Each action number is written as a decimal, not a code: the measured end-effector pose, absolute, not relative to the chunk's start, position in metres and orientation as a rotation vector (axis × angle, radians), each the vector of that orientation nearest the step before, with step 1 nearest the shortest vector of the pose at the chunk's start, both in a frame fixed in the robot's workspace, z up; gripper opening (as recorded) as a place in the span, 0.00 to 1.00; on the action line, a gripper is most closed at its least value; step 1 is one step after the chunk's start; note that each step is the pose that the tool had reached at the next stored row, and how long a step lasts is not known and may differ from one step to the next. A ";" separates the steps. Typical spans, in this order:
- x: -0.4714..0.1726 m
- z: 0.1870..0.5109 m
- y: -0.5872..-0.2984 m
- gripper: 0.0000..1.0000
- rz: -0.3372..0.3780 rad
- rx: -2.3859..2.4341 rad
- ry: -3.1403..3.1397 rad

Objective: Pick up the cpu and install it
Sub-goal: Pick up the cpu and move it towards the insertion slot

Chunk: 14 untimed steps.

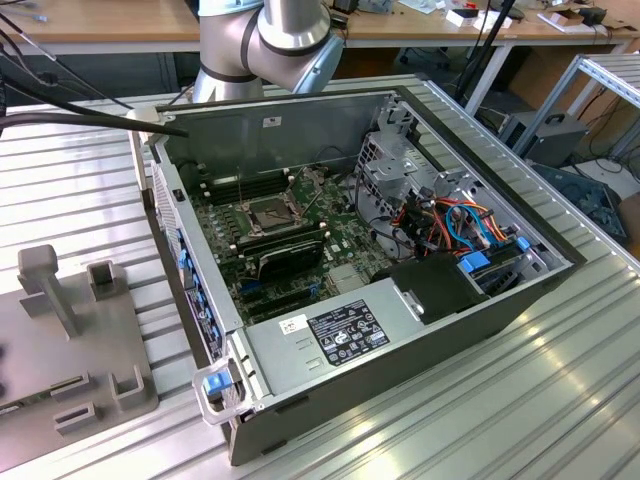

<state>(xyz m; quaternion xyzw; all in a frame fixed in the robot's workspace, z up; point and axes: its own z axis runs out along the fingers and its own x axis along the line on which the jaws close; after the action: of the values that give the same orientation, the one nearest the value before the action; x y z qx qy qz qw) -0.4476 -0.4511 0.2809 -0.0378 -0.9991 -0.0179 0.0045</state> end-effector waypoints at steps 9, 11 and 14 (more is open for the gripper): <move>-0.448 0.281 -0.451 0.24 -0.056 -0.118 -3.130; -0.448 0.281 -0.451 0.29 -0.056 -0.118 -3.130; -0.448 0.281 -0.451 0.42 -0.056 -0.118 -3.130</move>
<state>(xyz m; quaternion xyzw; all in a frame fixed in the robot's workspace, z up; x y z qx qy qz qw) -0.4476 -0.4511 0.2807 -0.0378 -0.9991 -0.0179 0.0044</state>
